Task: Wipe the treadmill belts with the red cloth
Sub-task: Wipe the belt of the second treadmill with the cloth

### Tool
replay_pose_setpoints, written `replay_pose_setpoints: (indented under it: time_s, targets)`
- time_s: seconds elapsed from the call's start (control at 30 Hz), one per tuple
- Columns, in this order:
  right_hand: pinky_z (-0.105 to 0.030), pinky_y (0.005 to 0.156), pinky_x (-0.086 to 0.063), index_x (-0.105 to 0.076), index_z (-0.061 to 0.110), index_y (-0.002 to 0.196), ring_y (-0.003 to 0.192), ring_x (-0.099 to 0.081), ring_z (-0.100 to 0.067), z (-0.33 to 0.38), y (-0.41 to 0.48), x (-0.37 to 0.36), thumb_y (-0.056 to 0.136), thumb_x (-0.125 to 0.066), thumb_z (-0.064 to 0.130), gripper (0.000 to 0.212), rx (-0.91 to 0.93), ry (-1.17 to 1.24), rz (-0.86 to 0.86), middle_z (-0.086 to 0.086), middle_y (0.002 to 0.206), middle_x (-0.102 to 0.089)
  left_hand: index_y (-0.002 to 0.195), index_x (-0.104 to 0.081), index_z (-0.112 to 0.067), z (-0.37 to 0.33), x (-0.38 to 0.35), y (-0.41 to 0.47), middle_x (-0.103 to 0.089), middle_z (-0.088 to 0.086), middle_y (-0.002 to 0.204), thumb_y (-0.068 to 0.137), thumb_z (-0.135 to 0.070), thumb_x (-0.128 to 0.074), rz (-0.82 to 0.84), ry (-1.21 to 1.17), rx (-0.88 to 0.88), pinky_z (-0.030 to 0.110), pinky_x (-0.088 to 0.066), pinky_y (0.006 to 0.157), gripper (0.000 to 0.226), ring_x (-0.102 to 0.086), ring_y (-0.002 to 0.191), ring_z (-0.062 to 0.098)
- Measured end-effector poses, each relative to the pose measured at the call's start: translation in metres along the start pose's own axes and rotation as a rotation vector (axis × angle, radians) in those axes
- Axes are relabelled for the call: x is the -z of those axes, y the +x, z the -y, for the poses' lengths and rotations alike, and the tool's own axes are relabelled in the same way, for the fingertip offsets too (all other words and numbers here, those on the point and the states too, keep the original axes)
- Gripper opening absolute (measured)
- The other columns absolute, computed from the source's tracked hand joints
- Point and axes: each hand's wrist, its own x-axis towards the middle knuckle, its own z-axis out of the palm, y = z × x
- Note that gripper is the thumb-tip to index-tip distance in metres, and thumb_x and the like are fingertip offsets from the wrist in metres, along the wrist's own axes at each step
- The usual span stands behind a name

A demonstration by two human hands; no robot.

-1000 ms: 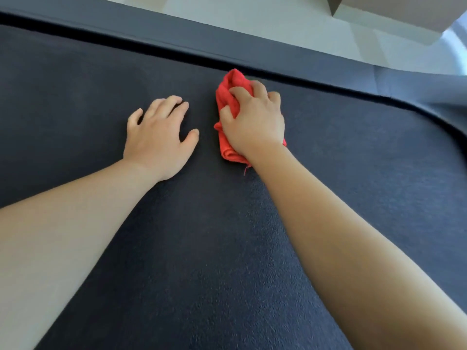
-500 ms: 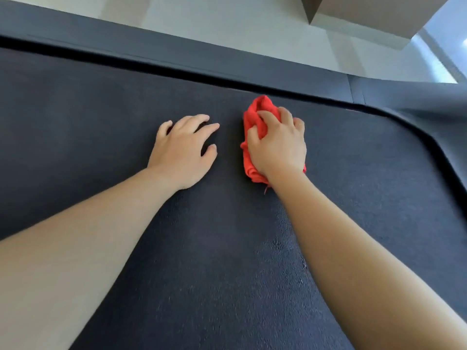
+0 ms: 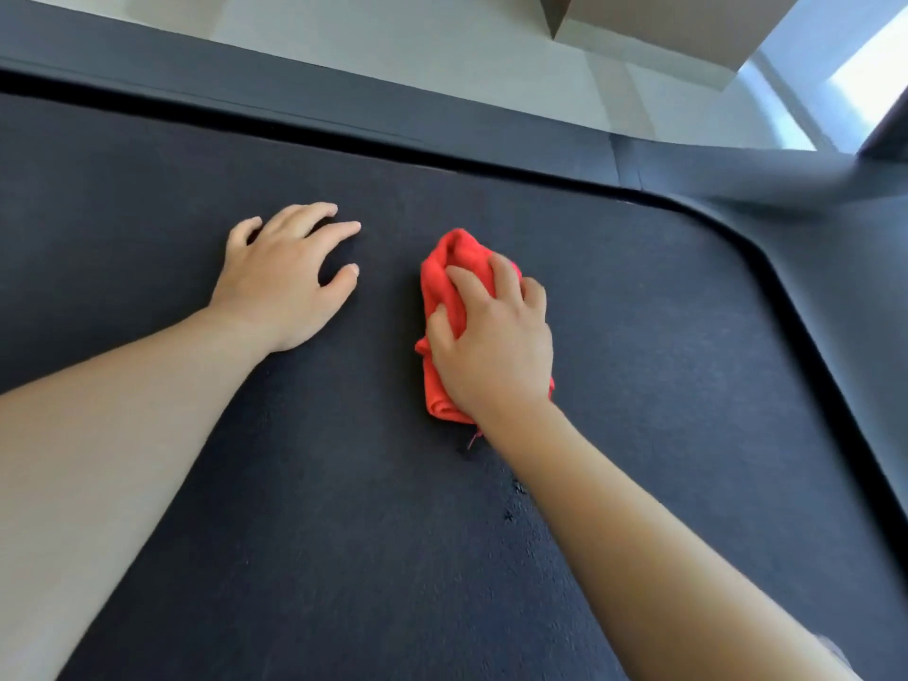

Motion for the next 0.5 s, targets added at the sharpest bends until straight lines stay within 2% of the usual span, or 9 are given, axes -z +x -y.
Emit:
replay_pose_setpoints:
  time_s: [0.1,0.23,0.37,0.5]
  targets:
    - [-0.04,0.08,-0.045,-0.056,0.035,0.123,0.121,-0.036,-0.027,-0.019,-0.049,0.015,0.087,-0.048,0.04,0.037,0.051,0.006,-0.03,0.006,0.139,-0.043,0.136,-0.046,-0.03,-0.004,0.001,-0.002,-0.036,-0.005,0.149,0.092,-0.041,-0.044,-0.021,0.002,-0.006,0.045,-0.017,0.112,0.045,-0.028,0.139,0.017]
    - [-0.041,0.085,-0.045,-0.057,0.033,0.123,0.123,-0.035,-0.027,-0.032,-0.016,0.015,0.089,-0.047,0.039,0.035,-0.016,0.0,-0.039,0.005,0.14,-0.043,0.136,-0.05,-0.022,-0.012,0.002,-0.011,-0.04,0.003,0.148,0.093,-0.037,-0.046,-0.05,0.031,0.004,0.044,-0.026,0.109,0.045,-0.033,0.137,0.025]
    - [-0.04,0.084,-0.043,-0.055,0.032,0.125,0.124,-0.035,-0.028,-0.033,-0.01,0.012,0.091,-0.042,0.039,0.037,-0.09,-0.029,-0.037,0.005,0.142,-0.041,0.144,-0.035,-0.02,-0.023,-0.005,-0.038,-0.024,0.004,0.155,0.095,-0.042,-0.038,0.055,0.047,0.037,0.049,-0.013,0.115,0.054,-0.016,0.144,0.026]
    - [-0.04,0.082,-0.045,-0.057,0.031,0.122,0.123,-0.036,-0.03,-0.022,-0.066,0.017,0.09,-0.045,0.038,0.034,-0.136,-0.039,-0.078,0.003,0.142,-0.042,0.146,-0.032,-0.021,-0.045,-0.006,-0.072,-0.019,0.0,0.157,0.096,-0.042,-0.037,0.092,0.008,0.0,0.052,-0.005,0.115,0.055,-0.009,0.145,0.026]
